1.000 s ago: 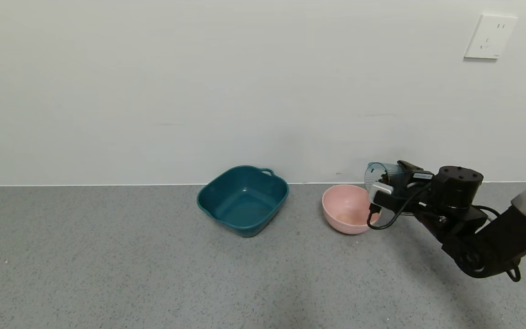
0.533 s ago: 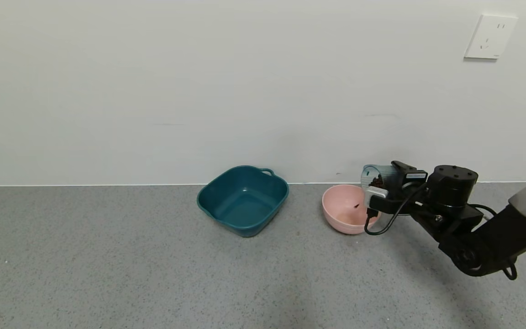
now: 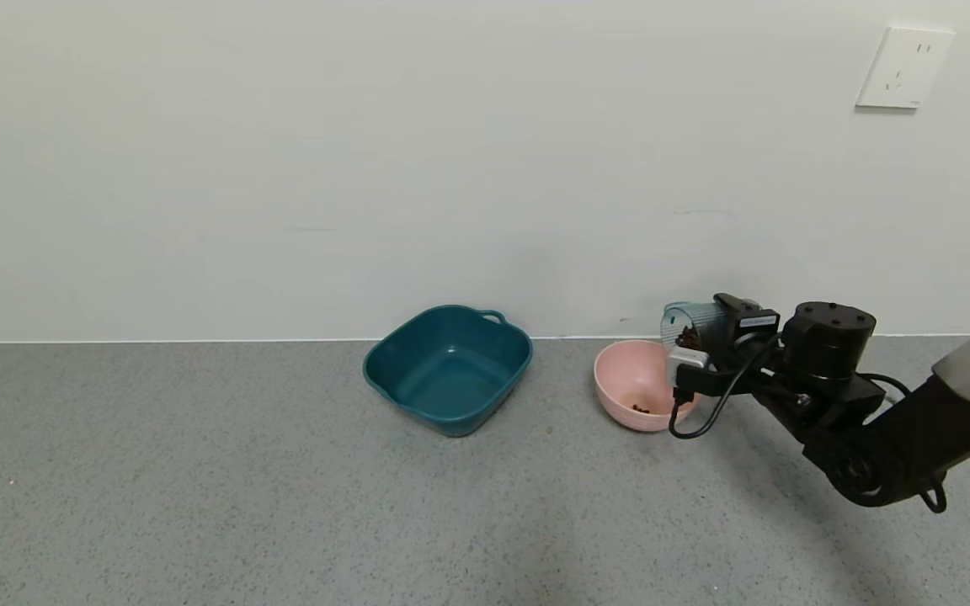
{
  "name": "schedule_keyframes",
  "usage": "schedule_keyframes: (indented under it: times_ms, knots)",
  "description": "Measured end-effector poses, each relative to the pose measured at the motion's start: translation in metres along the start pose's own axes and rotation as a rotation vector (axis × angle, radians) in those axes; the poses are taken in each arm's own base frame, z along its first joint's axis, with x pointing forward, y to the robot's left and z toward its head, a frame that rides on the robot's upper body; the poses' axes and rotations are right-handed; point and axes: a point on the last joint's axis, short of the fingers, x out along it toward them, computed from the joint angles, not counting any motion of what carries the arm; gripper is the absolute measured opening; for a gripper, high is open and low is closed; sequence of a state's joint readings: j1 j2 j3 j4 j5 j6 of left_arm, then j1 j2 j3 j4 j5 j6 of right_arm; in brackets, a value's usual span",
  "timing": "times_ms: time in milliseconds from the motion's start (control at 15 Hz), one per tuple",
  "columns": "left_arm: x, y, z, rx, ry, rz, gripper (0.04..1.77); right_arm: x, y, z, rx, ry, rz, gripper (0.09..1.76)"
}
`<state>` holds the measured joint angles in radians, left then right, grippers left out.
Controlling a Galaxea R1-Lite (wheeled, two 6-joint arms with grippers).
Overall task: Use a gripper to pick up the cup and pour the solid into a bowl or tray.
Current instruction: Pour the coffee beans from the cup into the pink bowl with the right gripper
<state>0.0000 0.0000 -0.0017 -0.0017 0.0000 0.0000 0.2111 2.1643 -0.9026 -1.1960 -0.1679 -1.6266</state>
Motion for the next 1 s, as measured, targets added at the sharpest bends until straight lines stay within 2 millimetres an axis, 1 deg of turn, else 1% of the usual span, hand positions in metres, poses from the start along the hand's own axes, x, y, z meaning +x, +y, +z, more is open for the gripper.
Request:
schedule_keyframes:
  times_ms: [533, 1000]
  knots:
    - [0.0000, 0.0000, 0.0000, 0.000, 0.000, -0.001, 1.75, -0.0019, -0.0001, 0.0004, -0.097, -0.001, 0.000, 1.35]
    - [0.0000, 0.0000, 0.0000, 0.000, 0.000, 0.000, 1.75, -0.0040, -0.0010, 0.0052, -0.110, -0.013, -0.002, 1.35]
